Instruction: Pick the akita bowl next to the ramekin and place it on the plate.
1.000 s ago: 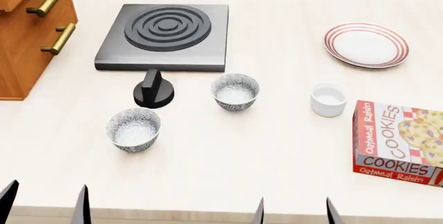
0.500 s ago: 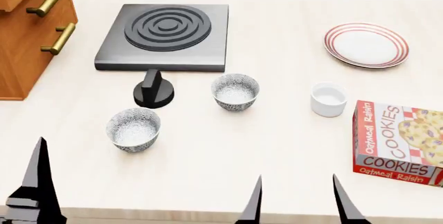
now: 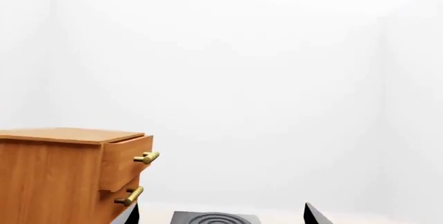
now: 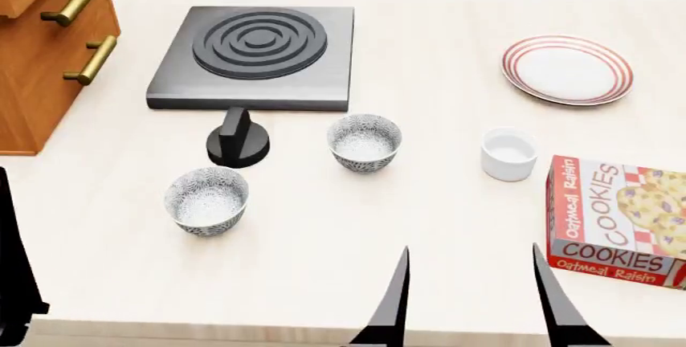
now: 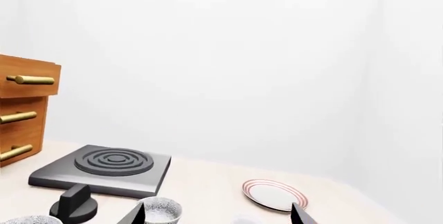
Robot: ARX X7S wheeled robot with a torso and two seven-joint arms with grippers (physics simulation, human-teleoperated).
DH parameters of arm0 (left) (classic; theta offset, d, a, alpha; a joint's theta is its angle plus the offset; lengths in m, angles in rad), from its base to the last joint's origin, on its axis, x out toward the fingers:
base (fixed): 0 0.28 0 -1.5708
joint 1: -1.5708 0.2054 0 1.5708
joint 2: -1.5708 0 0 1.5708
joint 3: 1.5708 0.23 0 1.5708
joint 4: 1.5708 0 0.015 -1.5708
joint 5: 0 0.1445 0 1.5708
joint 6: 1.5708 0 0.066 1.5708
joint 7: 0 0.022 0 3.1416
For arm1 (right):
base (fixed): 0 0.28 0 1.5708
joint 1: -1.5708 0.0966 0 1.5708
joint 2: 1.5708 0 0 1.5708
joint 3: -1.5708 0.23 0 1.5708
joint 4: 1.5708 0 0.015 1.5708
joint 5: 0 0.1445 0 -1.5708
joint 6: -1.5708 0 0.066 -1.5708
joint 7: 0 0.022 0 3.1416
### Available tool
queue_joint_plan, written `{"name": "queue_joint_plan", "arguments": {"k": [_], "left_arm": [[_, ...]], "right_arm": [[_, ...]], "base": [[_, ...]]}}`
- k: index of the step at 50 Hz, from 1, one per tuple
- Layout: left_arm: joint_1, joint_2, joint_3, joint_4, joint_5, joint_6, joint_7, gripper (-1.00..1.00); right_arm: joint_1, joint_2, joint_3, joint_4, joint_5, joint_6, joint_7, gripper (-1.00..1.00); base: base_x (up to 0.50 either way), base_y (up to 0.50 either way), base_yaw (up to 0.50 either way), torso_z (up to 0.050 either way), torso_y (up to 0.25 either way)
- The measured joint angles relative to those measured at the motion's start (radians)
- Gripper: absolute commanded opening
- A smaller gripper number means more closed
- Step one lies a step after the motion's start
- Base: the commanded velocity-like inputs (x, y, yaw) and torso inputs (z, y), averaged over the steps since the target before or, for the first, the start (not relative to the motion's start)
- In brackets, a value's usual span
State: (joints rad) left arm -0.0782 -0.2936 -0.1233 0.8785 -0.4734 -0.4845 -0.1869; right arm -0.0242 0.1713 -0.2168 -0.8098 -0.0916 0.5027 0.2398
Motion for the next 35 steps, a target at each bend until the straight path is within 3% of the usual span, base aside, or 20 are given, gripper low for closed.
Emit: {"name": "queue_joint_plan", "arguments": {"k": [35], "left_arm": [[-0.007, -0.027, 0.0, -0.003, -0.024, 0.04, -0.03, 1.0]], "right_arm": [[-0.009, 0.032, 0.002, -0.021, 0.04, -0.036, 0.03, 1.0]], "base": [[0.01, 0.0, 0.0, 0.0, 0.0]]}}
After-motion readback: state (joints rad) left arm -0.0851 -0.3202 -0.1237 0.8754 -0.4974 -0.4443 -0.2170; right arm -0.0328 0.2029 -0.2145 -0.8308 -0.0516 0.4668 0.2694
